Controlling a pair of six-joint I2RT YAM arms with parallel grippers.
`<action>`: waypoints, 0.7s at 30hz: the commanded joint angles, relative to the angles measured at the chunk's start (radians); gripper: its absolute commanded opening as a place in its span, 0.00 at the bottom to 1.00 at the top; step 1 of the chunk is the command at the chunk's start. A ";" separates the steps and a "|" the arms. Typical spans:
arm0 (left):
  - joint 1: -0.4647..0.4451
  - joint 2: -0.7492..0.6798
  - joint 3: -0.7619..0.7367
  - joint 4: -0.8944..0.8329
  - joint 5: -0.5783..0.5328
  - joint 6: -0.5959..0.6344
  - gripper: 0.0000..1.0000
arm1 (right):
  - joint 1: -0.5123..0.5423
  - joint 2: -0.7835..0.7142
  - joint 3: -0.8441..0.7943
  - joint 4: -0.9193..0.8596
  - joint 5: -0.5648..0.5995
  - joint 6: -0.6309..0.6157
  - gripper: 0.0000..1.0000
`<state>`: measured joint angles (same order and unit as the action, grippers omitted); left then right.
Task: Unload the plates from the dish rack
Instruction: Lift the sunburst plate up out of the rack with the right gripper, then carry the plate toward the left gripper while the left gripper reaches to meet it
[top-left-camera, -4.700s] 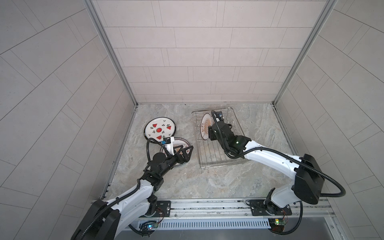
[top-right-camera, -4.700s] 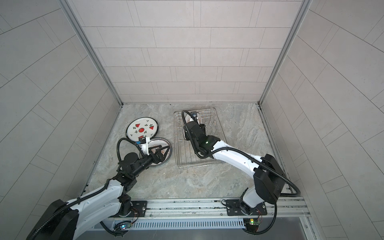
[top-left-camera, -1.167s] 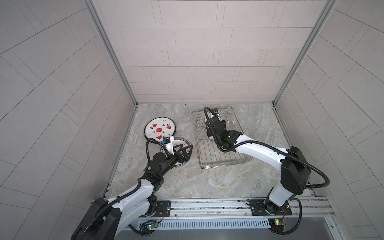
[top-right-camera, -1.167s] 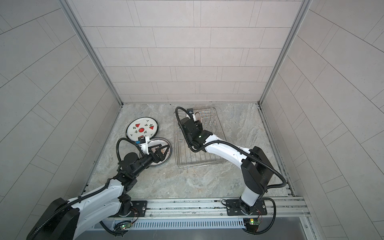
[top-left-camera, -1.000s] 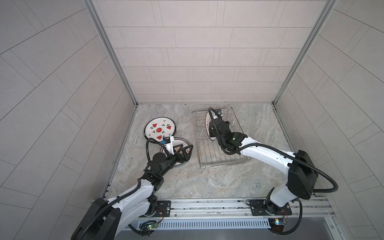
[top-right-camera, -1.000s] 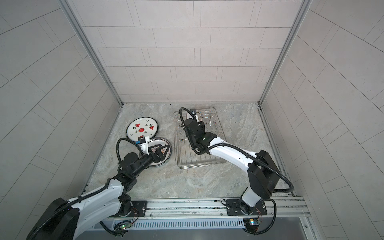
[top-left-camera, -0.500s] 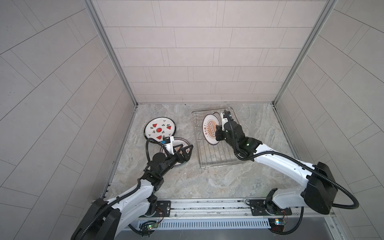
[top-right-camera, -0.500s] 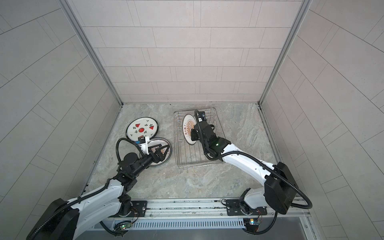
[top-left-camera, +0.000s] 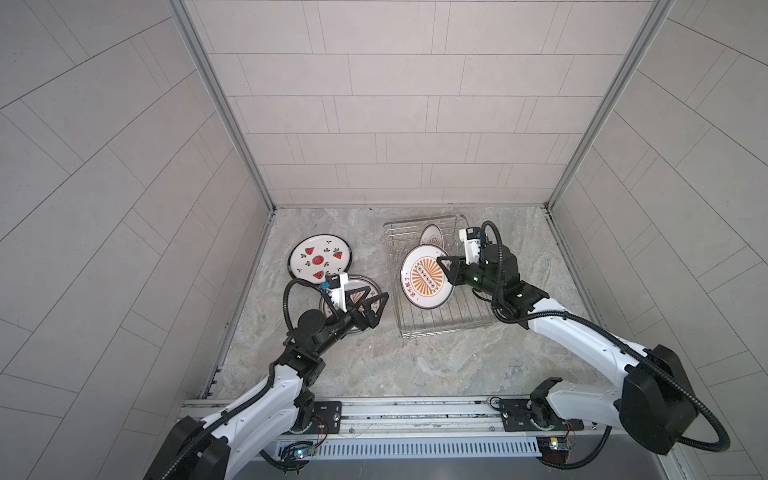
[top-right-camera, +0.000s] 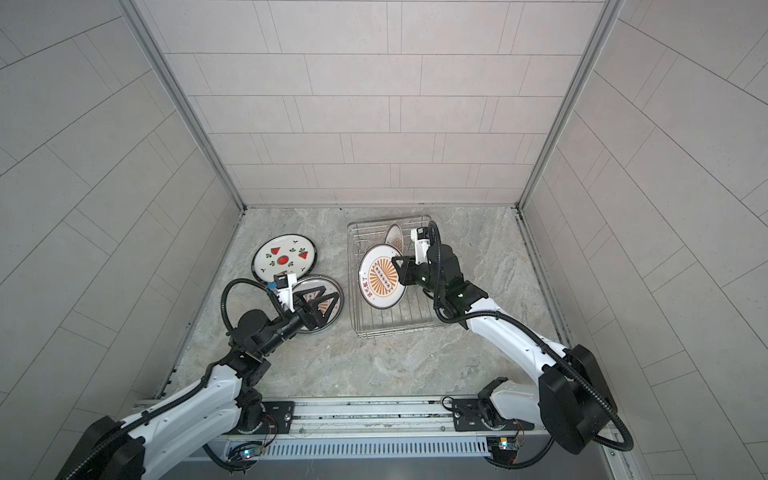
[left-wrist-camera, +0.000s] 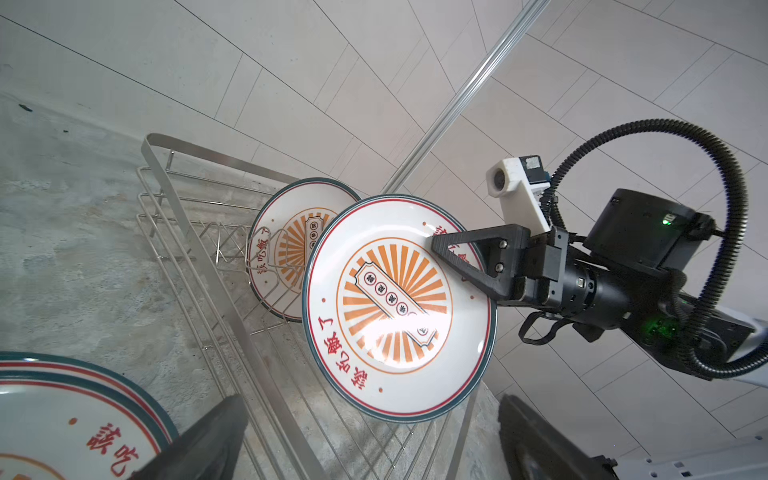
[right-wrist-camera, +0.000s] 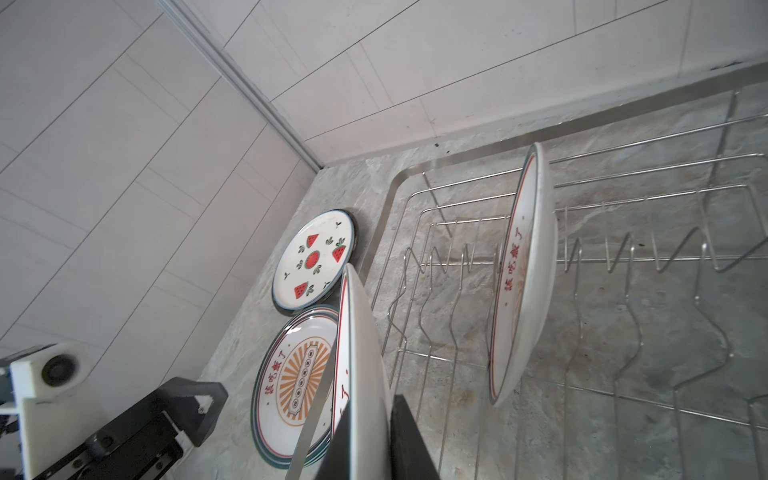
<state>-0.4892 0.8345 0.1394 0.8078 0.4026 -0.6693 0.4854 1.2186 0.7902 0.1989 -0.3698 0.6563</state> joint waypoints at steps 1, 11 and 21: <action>-0.013 0.036 0.025 -0.015 0.001 -0.024 1.00 | -0.009 -0.033 0.009 0.086 -0.093 0.034 0.16; -0.036 0.270 0.074 0.152 0.073 -0.114 0.99 | -0.037 0.072 0.012 0.151 -0.199 0.115 0.16; -0.037 0.274 0.075 0.153 0.018 -0.148 0.91 | -0.006 0.160 0.044 0.298 -0.296 0.215 0.16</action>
<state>-0.5240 1.1286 0.1913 0.9463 0.4484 -0.8009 0.4618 1.3735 0.7948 0.3878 -0.6155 0.8215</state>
